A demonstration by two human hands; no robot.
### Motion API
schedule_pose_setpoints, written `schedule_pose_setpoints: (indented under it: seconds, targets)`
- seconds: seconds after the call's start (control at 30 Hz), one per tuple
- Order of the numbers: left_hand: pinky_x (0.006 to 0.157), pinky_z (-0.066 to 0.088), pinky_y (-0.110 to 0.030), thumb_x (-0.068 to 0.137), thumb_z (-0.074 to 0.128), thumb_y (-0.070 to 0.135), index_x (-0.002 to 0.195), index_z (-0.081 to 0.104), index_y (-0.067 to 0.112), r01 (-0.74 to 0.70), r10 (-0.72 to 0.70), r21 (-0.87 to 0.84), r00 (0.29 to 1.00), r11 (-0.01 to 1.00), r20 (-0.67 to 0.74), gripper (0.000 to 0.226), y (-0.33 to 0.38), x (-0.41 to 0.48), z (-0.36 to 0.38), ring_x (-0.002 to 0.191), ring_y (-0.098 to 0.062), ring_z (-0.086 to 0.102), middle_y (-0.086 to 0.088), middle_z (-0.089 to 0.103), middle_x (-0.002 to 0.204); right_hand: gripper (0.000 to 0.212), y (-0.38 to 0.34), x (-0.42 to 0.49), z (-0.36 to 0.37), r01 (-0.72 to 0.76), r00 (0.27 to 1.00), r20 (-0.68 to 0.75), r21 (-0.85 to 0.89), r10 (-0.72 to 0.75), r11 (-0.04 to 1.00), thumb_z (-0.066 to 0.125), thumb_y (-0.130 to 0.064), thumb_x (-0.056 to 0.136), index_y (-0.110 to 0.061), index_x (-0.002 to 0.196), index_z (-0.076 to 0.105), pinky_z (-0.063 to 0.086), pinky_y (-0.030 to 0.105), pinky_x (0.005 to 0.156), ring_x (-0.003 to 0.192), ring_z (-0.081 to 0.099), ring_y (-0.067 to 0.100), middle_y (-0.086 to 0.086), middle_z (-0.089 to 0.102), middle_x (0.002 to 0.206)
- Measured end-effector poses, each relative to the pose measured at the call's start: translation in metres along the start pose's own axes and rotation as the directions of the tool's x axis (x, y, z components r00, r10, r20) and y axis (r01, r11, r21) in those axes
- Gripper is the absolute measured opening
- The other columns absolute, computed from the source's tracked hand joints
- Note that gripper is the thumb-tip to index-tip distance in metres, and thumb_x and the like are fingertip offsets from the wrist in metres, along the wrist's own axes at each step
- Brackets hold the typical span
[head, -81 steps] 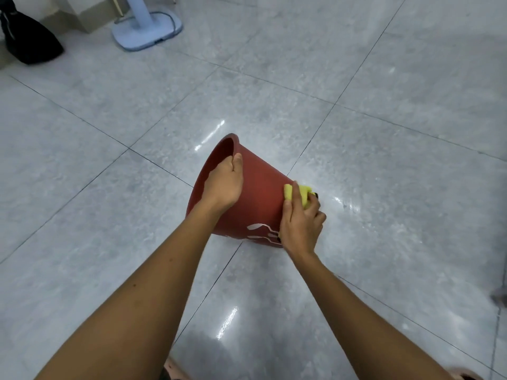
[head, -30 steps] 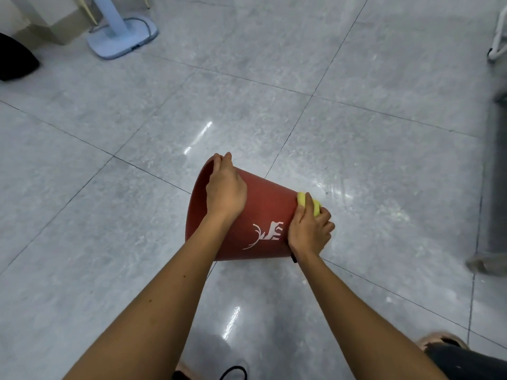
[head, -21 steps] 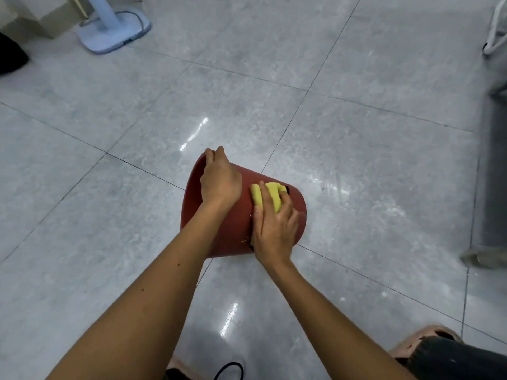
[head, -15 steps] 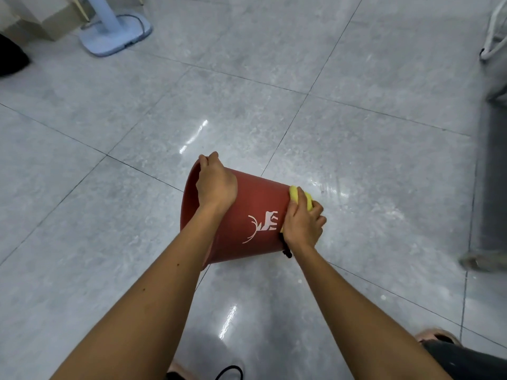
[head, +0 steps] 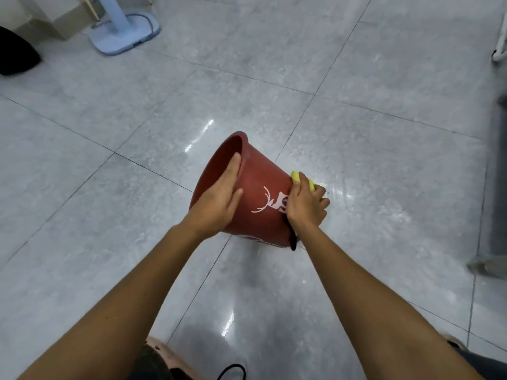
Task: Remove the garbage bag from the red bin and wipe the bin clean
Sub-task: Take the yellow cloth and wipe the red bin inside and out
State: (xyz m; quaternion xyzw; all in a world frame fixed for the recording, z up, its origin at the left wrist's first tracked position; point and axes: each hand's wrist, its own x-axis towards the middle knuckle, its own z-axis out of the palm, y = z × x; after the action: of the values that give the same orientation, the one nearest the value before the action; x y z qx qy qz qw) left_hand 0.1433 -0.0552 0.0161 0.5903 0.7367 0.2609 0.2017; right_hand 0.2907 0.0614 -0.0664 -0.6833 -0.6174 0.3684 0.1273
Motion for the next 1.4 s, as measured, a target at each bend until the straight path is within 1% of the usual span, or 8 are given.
schedule_pose_setpoints:
  seconds: [0.17,0.27,0.43,0.6,0.8,1.07,1.27,1.4]
  targets:
    - [0.086,0.053,-0.038,0.1,0.04,0.018,0.151,0.004,0.029,-0.129,0.145,0.125,0.982,0.984,-0.124,0.063,0.007,-0.022,0.016,0.124,-0.017,0.05,0.014,0.019,0.154,0.042,-0.004,-0.007,-0.004,-0.251,0.968,0.042,0.121,0.248,0.96,0.024,-0.038,0.1,-0.038,0.14,0.038,0.032,0.049,0.101,0.123,0.033,0.035,0.013,0.031,0.141]
    - [0.083,0.055,-0.041,0.1,0.04,0.013,0.151,0.016,0.017,-0.144,0.164,0.107,0.964,0.984,-0.21,0.057,0.015,-0.018,0.024,0.128,-0.012,0.045,0.01,0.016,0.156,0.044,-0.013,-0.039,0.0,0.069,0.998,-0.016,0.122,-0.068,0.99,0.024,-0.044,0.098,-0.042,0.141,0.035,0.037,0.049,0.103,0.123,0.036,0.034,0.011,0.033,0.142]
    - [0.1,0.03,-0.009,0.1,0.034,0.029,0.151,0.02,0.022,-0.017,0.012,-0.015,0.955,1.0,-0.295,0.054,0.014,-0.019,0.026,0.129,-0.011,0.041,0.005,0.03,0.155,0.05,0.0,-0.062,0.001,0.581,0.802,-0.088,-0.12,-0.591,0.805,0.022,-0.049,0.095,-0.045,0.145,0.029,0.038,0.044,0.1,0.116,0.045,0.031,0.009,0.038,0.144]
    - [0.09,0.038,-0.016,0.101,0.031,0.03,0.151,0.014,0.034,0.078,-0.087,-0.041,0.959,0.996,-0.271,0.054,0.006,-0.01,0.021,0.121,-0.009,0.049,0.018,0.033,0.15,0.043,0.036,-0.037,-0.003,0.113,0.994,-0.007,-0.022,-0.113,0.993,0.029,-0.042,0.101,-0.043,0.144,0.033,0.042,0.048,0.098,0.121,0.037,0.035,0.009,0.031,0.147]
    - [0.097,0.033,-0.012,0.096,0.03,0.044,0.147,0.012,0.045,0.064,-0.075,-0.063,0.979,0.996,-0.191,0.054,0.001,0.002,0.015,0.126,-0.007,0.046,0.016,0.035,0.15,0.045,-0.03,-0.054,-0.005,0.658,0.753,-0.031,0.01,-0.658,0.753,0.024,-0.045,0.098,-0.043,0.14,0.04,0.04,0.04,0.094,0.109,0.047,0.03,0.0,0.043,0.146]
    - [0.101,0.023,0.001,0.097,0.027,0.038,0.147,0.014,0.048,-0.039,0.023,-0.08,0.981,0.996,-0.191,0.053,0.012,-0.027,0.024,0.129,0.016,0.029,0.033,0.021,0.149,0.038,-0.086,0.008,-0.012,0.308,0.902,0.276,0.127,-0.332,0.943,0.029,-0.042,0.098,-0.03,0.117,0.06,0.042,0.047,0.099,0.116,0.053,0.031,0.001,0.064,0.12]
    - [0.105,0.03,-0.008,0.096,0.029,0.037,0.147,0.018,0.043,0.035,-0.072,-0.188,0.978,0.982,-0.193,0.053,0.022,-0.009,0.025,0.129,0.007,0.038,0.031,0.031,0.144,0.045,-0.057,-0.034,-0.005,0.498,0.865,0.014,0.086,-0.501,0.863,0.023,-0.053,0.095,-0.049,0.136,0.042,0.034,0.044,0.099,0.122,0.043,0.028,-0.009,0.046,0.144]
    - [0.08,0.035,-0.006,0.096,0.028,0.042,0.146,0.017,0.045,0.157,-0.198,-0.182,0.951,0.971,-0.237,0.051,0.025,0.005,0.024,0.098,0.005,0.058,0.013,0.057,0.129,0.049,0.003,-0.066,0.009,0.601,0.783,-0.139,-0.076,-0.606,0.795,0.026,-0.045,0.098,-0.038,0.145,0.036,0.032,0.042,0.102,0.123,0.041,0.029,0.002,0.034,0.152]
